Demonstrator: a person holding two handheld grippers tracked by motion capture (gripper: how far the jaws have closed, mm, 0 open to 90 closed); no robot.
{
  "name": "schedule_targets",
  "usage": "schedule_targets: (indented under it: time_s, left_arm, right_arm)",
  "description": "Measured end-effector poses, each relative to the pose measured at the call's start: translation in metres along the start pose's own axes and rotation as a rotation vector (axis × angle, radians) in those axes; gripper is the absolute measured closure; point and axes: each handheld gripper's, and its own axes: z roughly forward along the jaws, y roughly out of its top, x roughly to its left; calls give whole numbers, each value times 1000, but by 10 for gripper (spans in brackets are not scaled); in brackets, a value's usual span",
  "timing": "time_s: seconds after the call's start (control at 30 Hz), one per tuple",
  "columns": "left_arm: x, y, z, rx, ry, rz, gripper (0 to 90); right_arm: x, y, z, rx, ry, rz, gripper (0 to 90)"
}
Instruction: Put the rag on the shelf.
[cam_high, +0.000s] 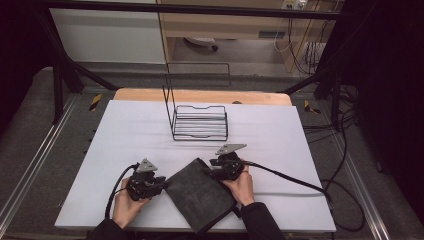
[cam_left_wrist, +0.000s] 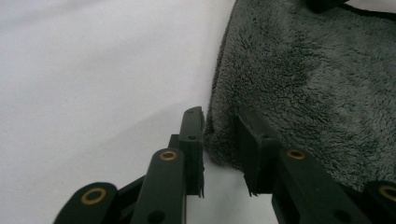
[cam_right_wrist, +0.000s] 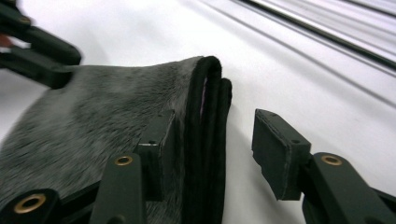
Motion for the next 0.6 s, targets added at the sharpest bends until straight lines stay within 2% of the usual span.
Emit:
schedule_targets:
  time_s: [0.07, 0.17, 0.23, 0.27, 0.3, 0.37, 0.47, 0.6]
  left_arm:
    - [-1, 0, 1, 1, -3, -6, 742]
    - [-1, 0, 2, 9, -4, -10, 749]
    - [-1, 0, 2, 9, -5, -18, 753]
    - [-1, 0, 2, 10, -6, -20, 753]
    - [-1, 0, 2, 12, -6, -22, 766]
    - [-2, 1, 2, 16, -7, -21, 775]
    - [-1, 1, 2, 18, -17, -27, 804]
    - [-2, 3, 2, 25, -14, -16, 826]
  right_arm:
    - [-3, 2, 6, 11, 5, -1, 504]
    - [-8, 2, 10, 31, 36, 28, 522]
    - [-7, 1, 11, 33, 62, 21, 612]
    - [-7, 1, 11, 33, 62, 21, 612]
    - [-5, 0, 11, 31, 81, 26, 684]
    - [-4, 0, 11, 30, 81, 28, 701]
    - [-5, 1, 10, 41, 98, 48, 783]
    - [-5, 2, 7, 38, 92, 55, 816]
